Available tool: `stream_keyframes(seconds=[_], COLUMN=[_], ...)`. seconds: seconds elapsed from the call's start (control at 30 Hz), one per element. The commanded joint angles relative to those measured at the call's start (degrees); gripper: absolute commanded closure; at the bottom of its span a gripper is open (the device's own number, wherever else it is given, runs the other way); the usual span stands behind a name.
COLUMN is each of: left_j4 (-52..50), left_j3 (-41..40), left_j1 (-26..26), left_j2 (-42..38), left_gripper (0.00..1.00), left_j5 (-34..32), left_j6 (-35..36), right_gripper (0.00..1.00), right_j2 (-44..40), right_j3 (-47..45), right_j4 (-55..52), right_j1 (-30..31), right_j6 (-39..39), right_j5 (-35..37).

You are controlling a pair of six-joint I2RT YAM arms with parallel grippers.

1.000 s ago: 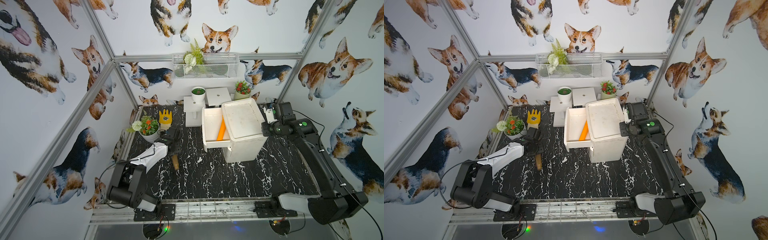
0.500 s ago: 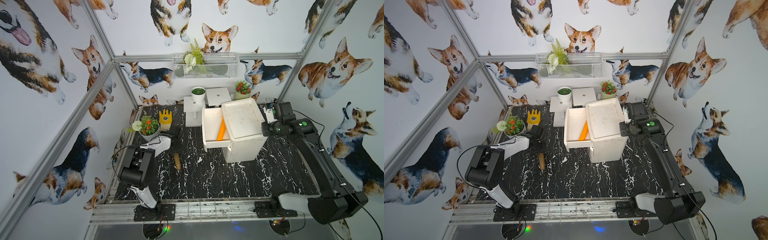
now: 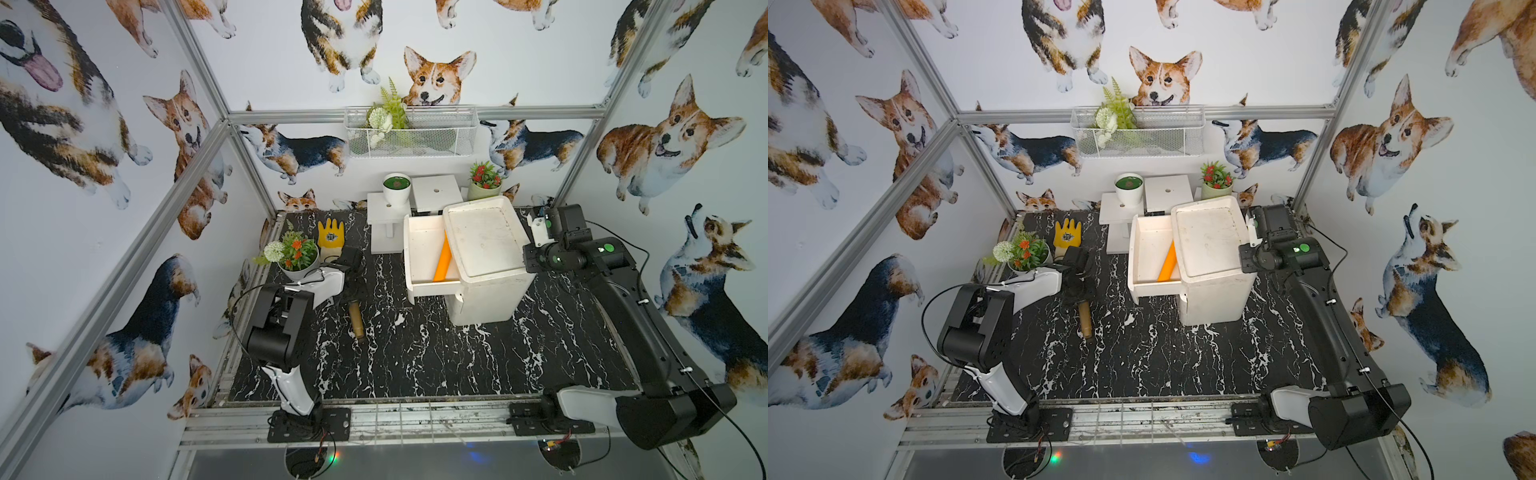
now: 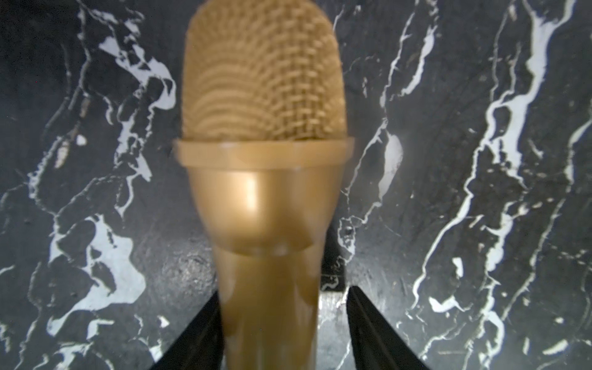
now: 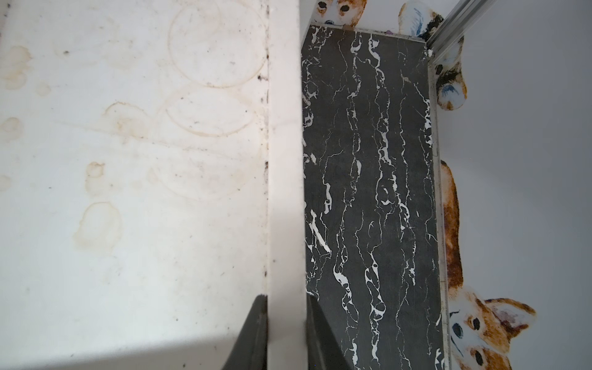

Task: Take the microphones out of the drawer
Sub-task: Place the microphone at the center of the board, then pick up the microphone from the drawer.

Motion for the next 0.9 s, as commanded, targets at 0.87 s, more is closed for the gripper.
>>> stream_keyframes(seconds=[0.87], left_j4=[-12.92], left_j3=[4.70], left_j1=[0.16], left_j2=[-19.65], left_gripper=[0.34], left_j5=[4.16], left_j6=[2.70], right_gripper=[0.81], right_j2=[0.42], right_j3=[-0.99], right_j4=[-3.90], right_j1=[0.22], right_j6=[-1.19], right_j5=[-4.04])
